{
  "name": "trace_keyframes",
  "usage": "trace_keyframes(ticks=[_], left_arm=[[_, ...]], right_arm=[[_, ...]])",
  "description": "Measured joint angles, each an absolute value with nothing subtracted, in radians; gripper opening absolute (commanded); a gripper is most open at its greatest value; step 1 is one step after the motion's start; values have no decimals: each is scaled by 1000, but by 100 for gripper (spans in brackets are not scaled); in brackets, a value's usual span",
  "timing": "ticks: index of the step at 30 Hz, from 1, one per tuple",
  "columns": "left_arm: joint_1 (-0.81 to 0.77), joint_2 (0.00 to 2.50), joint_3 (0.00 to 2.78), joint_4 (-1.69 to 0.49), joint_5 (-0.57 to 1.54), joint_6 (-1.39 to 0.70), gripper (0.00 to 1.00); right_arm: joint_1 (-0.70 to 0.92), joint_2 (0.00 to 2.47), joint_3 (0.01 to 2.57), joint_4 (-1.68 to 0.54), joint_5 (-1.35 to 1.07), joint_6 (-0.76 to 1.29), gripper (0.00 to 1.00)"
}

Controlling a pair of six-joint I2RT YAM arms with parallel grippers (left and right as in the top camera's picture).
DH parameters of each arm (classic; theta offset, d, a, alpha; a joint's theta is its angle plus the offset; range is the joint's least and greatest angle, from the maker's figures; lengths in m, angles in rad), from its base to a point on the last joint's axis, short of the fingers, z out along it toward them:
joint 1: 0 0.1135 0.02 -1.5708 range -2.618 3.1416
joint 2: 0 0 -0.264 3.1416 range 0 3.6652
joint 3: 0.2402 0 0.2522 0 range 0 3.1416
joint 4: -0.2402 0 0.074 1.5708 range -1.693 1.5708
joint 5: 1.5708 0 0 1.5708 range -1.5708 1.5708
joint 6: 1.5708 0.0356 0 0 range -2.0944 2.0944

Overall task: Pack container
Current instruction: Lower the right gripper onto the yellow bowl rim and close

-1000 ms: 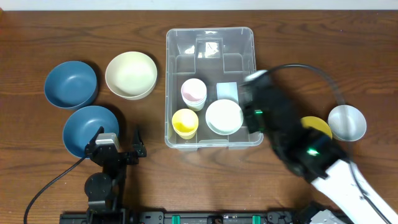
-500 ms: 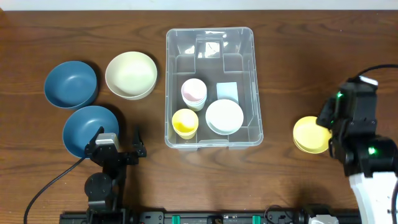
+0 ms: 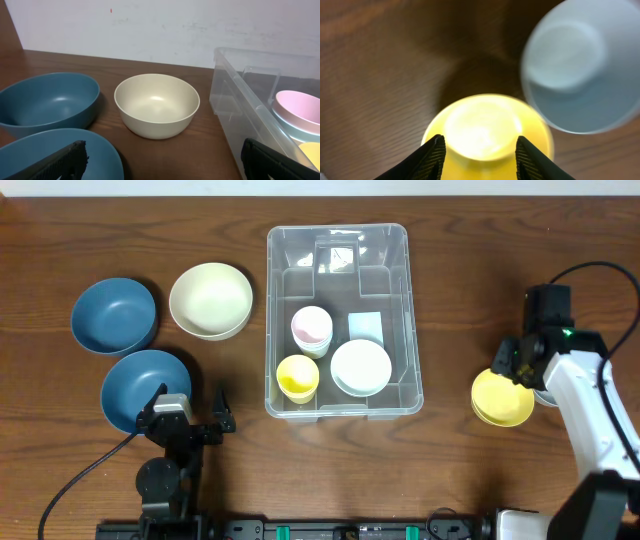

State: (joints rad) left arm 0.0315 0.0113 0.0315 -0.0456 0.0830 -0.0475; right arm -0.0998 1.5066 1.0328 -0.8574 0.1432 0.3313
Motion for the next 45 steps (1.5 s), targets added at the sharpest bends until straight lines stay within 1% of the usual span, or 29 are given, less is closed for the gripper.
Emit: trace_keyframes(ticks=[4,8,14,20,23,26,29,34,37,39,41,45], left_arm=[[31,11,31,-46,83,-47,98],[31,11,31,-46,83,-47,98],[31,11,31,-46,83,-47,98],[31,11,31,-46,83,-47,98],[31,11,31,-46,83,-47,98],[31,11,31,-46,83,-47,98],[31,11,31,-46,83,-47,98],[31,11,31,-46,83,-47,98],[31,11,31,-46,83,-47,98],[31,11,31,-46,83,-47,98],[31,11,31,-46,83,-47,98],[31,11,31,-46,83,-47,98]], right_arm=[[-99,1545,1033,-863,63,325,42],[-80,1547,1033,-882,30,324,42],[-39,1547,1011,-845,14,326,43],[-15,1547,907,-762,21,342,49],[-14,1547,877,-762,39,350,49],[-14,1547,874,-760,49,353,44],[-14,1547,870,-747,56,357,33],[-14,1547,862,-744,60,362,20],[-14,1547,862,-744,59,363,9],[-14,1547,862,-744,55,364,4],[-14,1547,862,-744,55,364,1],[-13,1547,862,-745,58,365,1]])
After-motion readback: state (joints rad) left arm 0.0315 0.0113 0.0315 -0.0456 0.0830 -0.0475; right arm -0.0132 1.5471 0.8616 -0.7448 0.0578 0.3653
